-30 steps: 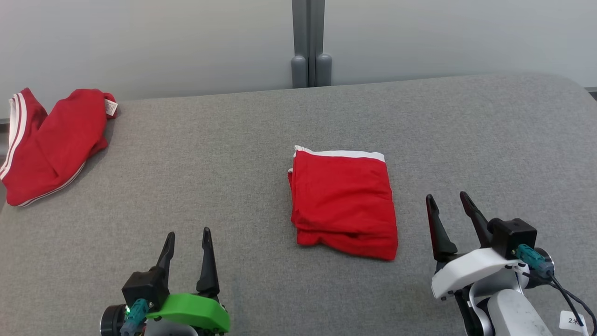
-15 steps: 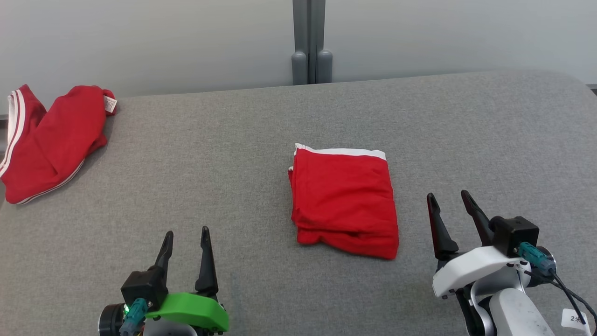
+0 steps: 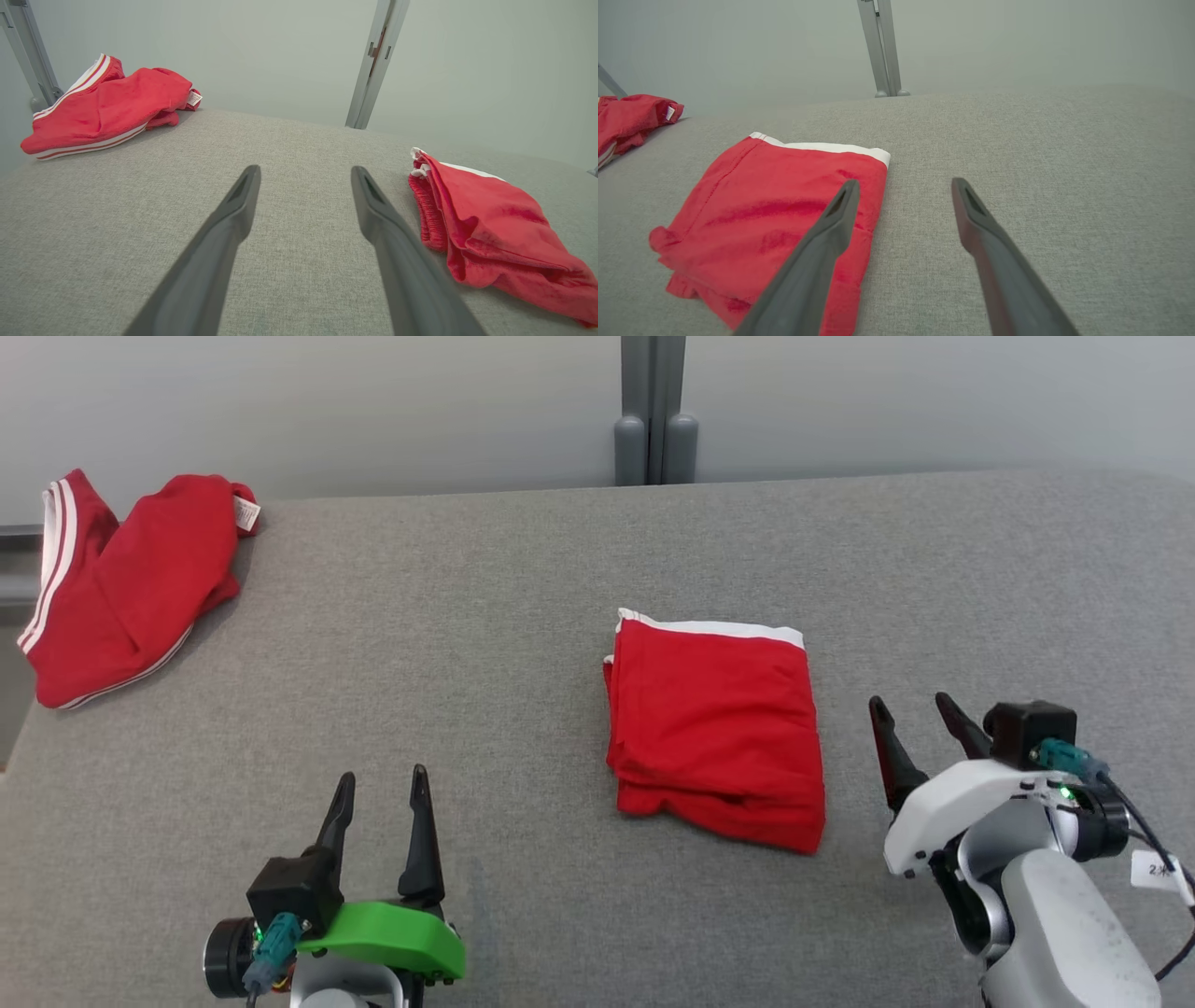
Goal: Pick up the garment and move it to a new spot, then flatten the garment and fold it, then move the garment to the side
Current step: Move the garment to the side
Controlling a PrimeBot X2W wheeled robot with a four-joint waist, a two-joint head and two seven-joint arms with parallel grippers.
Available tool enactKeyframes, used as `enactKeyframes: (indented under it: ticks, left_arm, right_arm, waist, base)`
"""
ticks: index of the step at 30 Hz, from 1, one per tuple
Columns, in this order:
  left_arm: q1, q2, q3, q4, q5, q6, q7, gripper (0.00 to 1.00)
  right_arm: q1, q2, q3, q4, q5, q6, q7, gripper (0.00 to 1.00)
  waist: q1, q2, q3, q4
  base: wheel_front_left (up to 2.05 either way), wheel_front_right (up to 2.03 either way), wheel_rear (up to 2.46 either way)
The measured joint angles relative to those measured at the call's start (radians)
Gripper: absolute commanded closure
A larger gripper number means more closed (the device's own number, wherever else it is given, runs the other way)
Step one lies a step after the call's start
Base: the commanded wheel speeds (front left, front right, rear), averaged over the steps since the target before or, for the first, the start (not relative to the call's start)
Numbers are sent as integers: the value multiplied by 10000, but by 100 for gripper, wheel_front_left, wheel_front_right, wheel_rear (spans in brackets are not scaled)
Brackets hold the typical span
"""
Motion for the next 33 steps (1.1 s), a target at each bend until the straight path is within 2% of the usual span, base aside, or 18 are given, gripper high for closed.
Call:
enactKeyframes:
  ticks: [15, 22, 26, 27, 28, 29, 31, 33]
  left_arm:
    - [-410, -6, -307, -330, -288, 42, 0, 0]
    - [-613, -6, -336, -391, -297, 65, 0, 0]
    - [-711, -6, -326, -430, -293, 82, 0, 0]
    - [-735, -6, -330, -447, -286, 82, 0, 0]
    - [-761, -6, -343, -468, -265, 82, 0, 0]
    - [-773, -6, -362, -483, -242, 82, 0, 0]
    - [-823, -6, -433, -504, -222, 75, 0, 0]
    - [-937, -6, -508, -537, -174, 38, -2, 0]
  right_arm:
    - [-2089, -1546, 759, 1588, 2435, -2, 3883, 0]
    - [-2489, -1756, 1026, 2330, 2882, -2, 4332, 0]
    - [-2721, -1584, 1354, 2566, 3267, -2, 4418, 0]
    - [-2794, -1590, 1432, 2596, 3312, -2, 4416, 58]
    - [-2871, -1599, 1524, 2637, 3354, -2, 4395, 65]
    - [-2922, -1605, 1592, 2671, 3367, -2, 4349, 80]
    - [-3044, -1632, 1753, 2742, 3425, -2, 4222, 100]
    - [-3184, -1693, 1927, 2796, 3434, -2, 3969, 100]
  waist:
    - [0, 0, 675, 1146]
    - [0, -1, 1146, 1503]
    - [0, -1, 1412, 1605]
    - [0, 0, 1466, 1614]
    - [0, 0, 1527, 1618]
    - [0, 0, 1573, 1615]
    - [0, -1, 1674, 1579]
    - [0, 0, 1754, 1490]
  base:
    - [0, 0, 0]
    - [0, 0, 0]
    - [0, 0, 0]
    - [0, 0, 0]
    - [0, 0, 0]
    - [0, 0, 0]
    - [0, 0, 0]
    - [0, 0, 0]
